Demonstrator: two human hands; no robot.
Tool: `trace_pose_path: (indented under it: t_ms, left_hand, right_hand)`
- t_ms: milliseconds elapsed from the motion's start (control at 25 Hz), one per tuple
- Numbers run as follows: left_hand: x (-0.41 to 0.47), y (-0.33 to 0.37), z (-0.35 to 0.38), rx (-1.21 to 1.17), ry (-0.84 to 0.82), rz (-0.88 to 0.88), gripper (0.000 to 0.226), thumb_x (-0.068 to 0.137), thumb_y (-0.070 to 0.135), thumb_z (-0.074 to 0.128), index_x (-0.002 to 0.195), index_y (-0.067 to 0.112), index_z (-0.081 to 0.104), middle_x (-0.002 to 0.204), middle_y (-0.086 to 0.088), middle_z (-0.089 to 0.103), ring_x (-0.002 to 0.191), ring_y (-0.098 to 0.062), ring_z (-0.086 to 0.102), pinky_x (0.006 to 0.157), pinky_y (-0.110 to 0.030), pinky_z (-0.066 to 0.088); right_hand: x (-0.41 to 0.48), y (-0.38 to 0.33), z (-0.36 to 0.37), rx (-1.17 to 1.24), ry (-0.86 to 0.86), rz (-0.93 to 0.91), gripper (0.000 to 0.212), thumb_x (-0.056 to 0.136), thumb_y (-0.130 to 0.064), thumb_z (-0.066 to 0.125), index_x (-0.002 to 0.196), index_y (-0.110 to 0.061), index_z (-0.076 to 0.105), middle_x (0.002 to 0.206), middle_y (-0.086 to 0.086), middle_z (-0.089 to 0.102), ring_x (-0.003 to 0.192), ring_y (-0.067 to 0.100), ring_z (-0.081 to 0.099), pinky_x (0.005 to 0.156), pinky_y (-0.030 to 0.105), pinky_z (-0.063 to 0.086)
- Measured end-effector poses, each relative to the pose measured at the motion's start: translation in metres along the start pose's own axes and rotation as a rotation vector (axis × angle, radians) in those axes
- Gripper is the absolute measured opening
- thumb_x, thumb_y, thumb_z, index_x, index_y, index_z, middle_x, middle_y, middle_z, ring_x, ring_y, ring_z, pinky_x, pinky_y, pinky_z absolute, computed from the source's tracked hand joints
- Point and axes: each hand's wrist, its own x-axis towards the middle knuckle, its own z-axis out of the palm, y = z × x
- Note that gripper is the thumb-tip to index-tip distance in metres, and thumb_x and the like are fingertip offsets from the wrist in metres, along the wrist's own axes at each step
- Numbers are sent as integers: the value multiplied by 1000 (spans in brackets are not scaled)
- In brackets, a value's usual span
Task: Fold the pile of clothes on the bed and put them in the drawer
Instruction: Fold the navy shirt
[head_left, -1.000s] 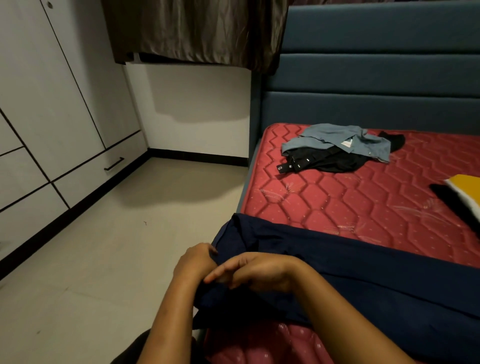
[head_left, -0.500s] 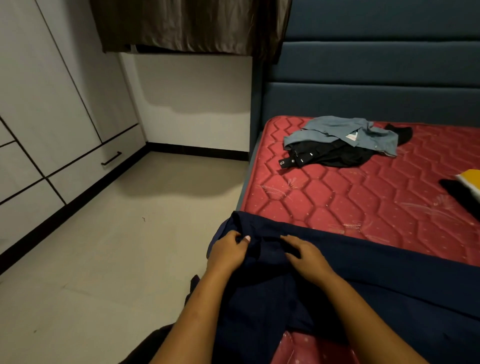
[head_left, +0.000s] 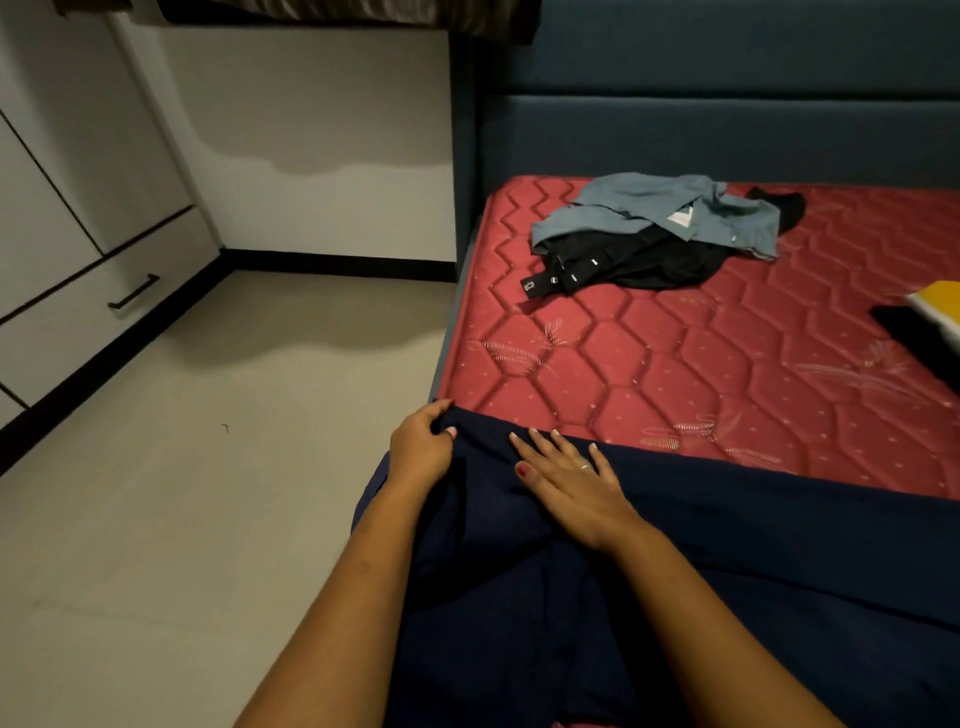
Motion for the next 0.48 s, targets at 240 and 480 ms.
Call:
trace_pose_path:
  t_ms: [240, 480]
  left_hand:
    - [-25, 45, 16, 457, -181, -37, 76, 91, 38, 58, 152, 24, 16, 160, -9, -7, 146, -32, 0, 117, -48, 13]
    - [-102, 73, 98, 552, -363, 318, 63, 100, 47, 30, 154, 22, 7, 162, -1, 3, 148, -23, -2, 118, -45, 1]
  right_hand:
    - [12, 0, -4, 31, -123, 7, 50, 96, -62, 9, 145, -55, 5, 159, -20, -3, 145, 2, -12, 116, 45, -16]
    - [-31, 61, -19, -377, -18, -211, 63, 95, -49, 16, 149, -22, 0, 159, -6, 8, 147, 15, -4, 114, 33, -18]
